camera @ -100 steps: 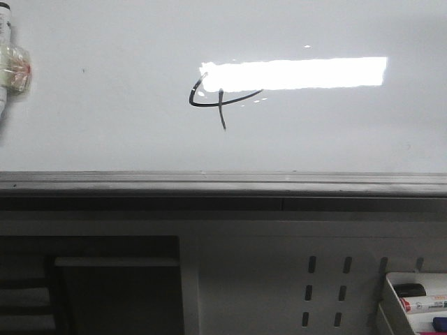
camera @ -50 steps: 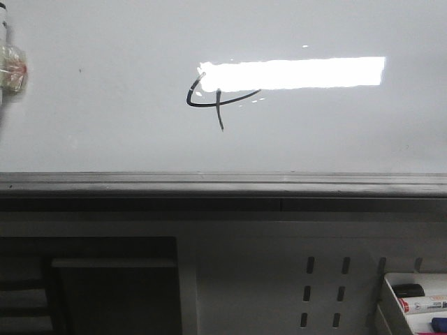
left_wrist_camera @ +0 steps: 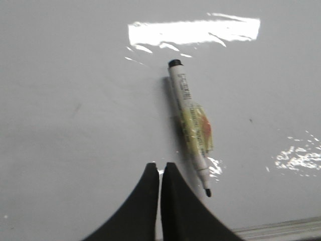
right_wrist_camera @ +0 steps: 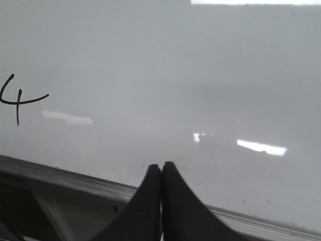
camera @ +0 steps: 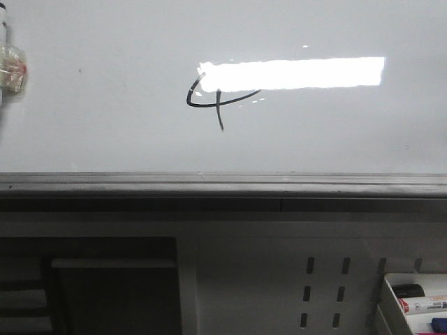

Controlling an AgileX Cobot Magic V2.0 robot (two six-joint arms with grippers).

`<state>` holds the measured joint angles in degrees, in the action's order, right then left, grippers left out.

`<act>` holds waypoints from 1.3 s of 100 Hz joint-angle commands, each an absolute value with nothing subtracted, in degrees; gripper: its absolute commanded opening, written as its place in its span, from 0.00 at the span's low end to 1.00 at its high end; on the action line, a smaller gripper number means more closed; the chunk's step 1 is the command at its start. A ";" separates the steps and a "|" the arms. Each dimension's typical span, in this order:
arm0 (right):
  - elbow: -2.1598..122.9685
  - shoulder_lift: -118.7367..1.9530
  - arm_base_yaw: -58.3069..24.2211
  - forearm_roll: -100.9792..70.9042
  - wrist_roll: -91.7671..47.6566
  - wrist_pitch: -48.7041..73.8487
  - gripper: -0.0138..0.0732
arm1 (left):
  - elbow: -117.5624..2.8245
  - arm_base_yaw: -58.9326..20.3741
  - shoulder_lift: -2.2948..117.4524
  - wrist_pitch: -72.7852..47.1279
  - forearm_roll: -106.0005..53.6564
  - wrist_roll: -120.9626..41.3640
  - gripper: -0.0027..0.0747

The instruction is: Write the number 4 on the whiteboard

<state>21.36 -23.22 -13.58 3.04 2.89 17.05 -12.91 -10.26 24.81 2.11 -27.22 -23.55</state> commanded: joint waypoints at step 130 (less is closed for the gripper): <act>22.84 -23.81 -13.25 3.23 2.77 12.76 0.08 | 1.48 -5.32 -1.81 -4.26 -5.49 -6.78 0.01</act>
